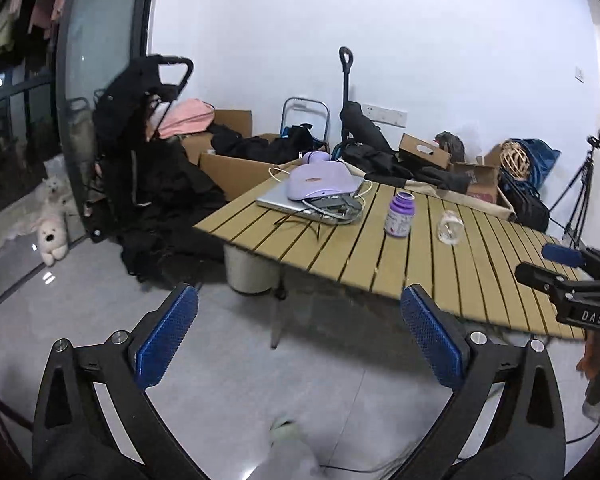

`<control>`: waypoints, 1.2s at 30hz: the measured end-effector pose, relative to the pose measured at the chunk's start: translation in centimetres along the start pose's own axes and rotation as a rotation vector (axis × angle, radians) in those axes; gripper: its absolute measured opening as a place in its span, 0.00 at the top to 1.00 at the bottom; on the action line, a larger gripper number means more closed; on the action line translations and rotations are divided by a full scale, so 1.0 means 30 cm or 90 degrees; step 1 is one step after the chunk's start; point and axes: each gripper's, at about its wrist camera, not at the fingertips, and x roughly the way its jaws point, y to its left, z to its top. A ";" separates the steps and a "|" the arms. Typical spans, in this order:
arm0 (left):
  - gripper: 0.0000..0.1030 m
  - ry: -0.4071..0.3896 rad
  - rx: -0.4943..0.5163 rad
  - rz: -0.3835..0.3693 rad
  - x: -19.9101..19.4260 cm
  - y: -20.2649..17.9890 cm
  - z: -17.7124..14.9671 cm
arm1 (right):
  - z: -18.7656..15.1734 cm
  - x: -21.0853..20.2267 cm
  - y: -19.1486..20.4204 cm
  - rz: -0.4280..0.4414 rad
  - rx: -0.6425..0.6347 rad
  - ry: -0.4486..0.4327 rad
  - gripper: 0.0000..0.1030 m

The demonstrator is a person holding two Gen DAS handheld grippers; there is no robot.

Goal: Organize rigid objects

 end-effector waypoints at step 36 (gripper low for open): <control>0.00 -0.141 0.055 0.043 -1.046 0.193 -0.526 | -0.680 -0.992 0.643 0.076 0.028 -0.090 0.18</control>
